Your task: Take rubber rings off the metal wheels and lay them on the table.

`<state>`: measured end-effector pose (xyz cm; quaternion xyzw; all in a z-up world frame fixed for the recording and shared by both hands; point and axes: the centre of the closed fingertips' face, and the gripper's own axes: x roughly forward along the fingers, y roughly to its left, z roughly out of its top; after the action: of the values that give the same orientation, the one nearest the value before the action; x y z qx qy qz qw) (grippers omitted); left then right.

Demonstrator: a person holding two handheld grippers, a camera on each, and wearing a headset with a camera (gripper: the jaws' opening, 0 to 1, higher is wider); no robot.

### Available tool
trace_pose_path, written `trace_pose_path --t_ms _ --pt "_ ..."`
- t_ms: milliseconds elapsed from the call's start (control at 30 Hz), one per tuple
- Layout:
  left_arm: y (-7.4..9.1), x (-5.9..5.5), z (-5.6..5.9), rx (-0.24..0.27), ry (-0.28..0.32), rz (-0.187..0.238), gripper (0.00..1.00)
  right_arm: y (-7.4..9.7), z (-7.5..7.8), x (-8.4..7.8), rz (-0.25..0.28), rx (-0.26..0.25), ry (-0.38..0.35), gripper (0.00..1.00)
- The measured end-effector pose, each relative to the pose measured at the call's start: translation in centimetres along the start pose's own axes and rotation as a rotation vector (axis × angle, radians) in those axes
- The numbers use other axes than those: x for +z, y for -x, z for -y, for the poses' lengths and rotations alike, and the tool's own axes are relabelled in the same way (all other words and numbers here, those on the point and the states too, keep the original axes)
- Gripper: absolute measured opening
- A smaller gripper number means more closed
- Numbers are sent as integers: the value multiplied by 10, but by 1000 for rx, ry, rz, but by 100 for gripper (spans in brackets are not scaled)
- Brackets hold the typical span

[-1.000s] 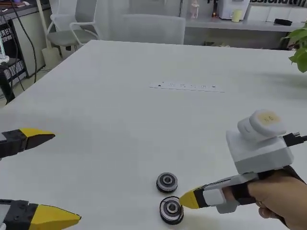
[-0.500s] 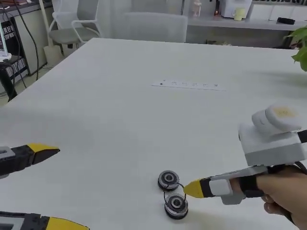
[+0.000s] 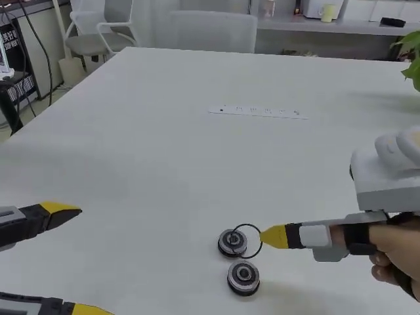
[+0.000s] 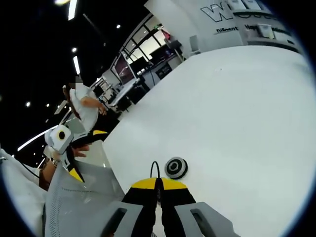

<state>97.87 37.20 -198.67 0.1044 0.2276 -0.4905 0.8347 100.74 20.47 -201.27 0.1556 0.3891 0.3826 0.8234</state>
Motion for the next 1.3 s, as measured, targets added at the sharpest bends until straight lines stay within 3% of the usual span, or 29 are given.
trace_pose_path --t_ms 333,600,800,1300 --pt "0 0 0 -4 34 18 99 4 -10 16 70 8 0 0" --pt "-1 -6 1 -6 12 -25 99 4 -21 28 118 28 15 0" --pt "-1 -6 0 -3 16 -28 99 1 -29 35 144 54 32 0" --pt "-2 -11 -1 0 23 -57 97 -16 -52 30 105 105 104 0"
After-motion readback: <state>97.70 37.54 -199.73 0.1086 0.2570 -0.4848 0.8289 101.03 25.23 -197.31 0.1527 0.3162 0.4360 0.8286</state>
